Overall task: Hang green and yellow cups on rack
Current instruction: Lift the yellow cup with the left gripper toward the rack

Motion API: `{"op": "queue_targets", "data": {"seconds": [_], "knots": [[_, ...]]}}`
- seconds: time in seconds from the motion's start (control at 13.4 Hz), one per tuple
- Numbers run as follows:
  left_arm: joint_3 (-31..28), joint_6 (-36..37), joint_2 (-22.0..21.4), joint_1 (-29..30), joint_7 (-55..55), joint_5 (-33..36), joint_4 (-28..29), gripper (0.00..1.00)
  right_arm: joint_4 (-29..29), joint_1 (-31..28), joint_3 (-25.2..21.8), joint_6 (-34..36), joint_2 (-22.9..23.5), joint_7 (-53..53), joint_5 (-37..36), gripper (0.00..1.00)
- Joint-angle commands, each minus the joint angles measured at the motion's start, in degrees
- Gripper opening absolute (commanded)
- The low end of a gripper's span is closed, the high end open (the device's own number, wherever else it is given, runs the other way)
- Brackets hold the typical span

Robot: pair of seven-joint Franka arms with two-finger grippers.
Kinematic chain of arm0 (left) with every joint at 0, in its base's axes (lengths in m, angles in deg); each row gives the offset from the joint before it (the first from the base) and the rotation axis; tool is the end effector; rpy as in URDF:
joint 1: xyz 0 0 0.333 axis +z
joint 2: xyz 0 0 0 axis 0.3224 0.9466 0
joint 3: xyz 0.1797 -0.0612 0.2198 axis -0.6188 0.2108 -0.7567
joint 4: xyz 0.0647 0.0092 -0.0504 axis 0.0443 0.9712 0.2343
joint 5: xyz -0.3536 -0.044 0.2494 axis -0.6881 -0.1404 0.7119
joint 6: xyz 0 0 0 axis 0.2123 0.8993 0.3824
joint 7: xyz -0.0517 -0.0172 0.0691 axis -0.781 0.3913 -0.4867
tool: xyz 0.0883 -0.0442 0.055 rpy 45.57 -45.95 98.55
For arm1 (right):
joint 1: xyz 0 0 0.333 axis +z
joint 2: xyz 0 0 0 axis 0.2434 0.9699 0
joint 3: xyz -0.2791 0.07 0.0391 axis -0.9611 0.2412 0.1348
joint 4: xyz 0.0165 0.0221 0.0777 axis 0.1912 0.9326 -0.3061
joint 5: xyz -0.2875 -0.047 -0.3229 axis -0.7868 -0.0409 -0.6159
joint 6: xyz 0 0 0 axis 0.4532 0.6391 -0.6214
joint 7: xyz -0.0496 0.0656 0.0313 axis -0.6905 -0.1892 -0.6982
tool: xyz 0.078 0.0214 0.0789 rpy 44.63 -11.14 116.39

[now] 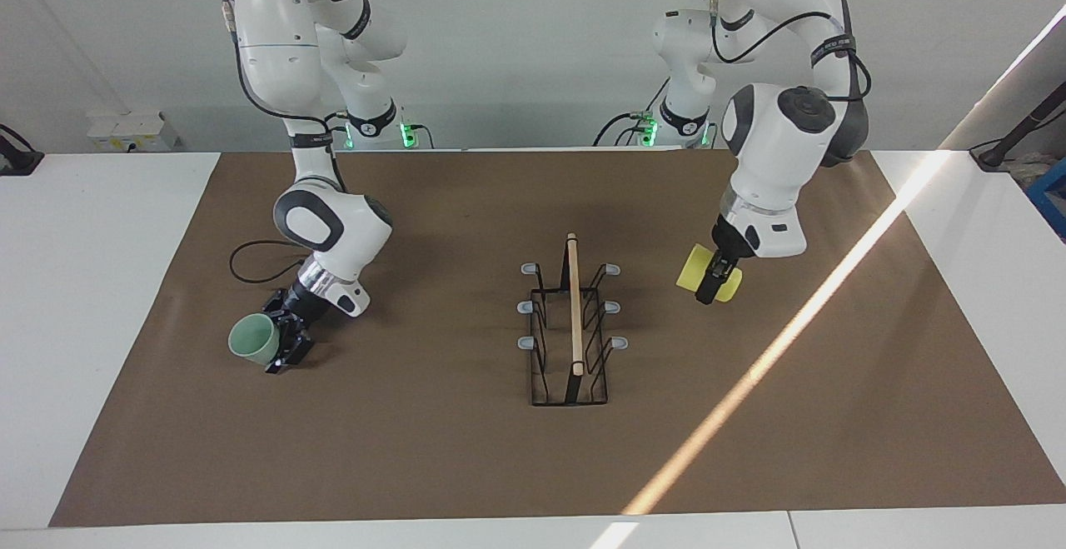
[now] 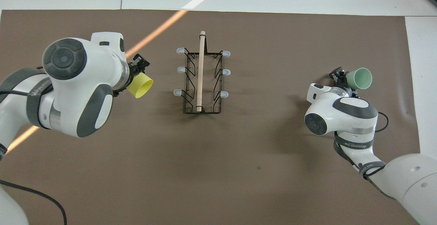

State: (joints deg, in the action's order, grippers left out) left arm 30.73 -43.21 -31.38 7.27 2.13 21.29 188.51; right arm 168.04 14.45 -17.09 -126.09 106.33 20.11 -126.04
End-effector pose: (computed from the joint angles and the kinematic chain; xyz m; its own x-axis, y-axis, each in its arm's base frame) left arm 0.6124 -0.2289 0.3961 0.7762 0.6106 0.1572 0.6027 -0.7917 0.0994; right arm 0.5990 0.0016 0.1552 -0.1870 0.5375 -0.8222 0.8370 0.5254 0.1531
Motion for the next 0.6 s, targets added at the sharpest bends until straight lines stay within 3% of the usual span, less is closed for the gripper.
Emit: {"op": "queue_targets", "data": {"seconds": [0.0,0.52], "knots": [[3.97,-0.20,-0.56,0.56,0.45,7.49,0.61,0.00,0.56,-0.80,0.50,-0.97,0.00,-1.80,-2.30,0.00],[9.26,-1.60,-0.56,0.38,11.78,22.96,1.48,0.00,0.30,1.13,0.68,1.66,-1.48,-1.10,-0.73,0.00]]}}
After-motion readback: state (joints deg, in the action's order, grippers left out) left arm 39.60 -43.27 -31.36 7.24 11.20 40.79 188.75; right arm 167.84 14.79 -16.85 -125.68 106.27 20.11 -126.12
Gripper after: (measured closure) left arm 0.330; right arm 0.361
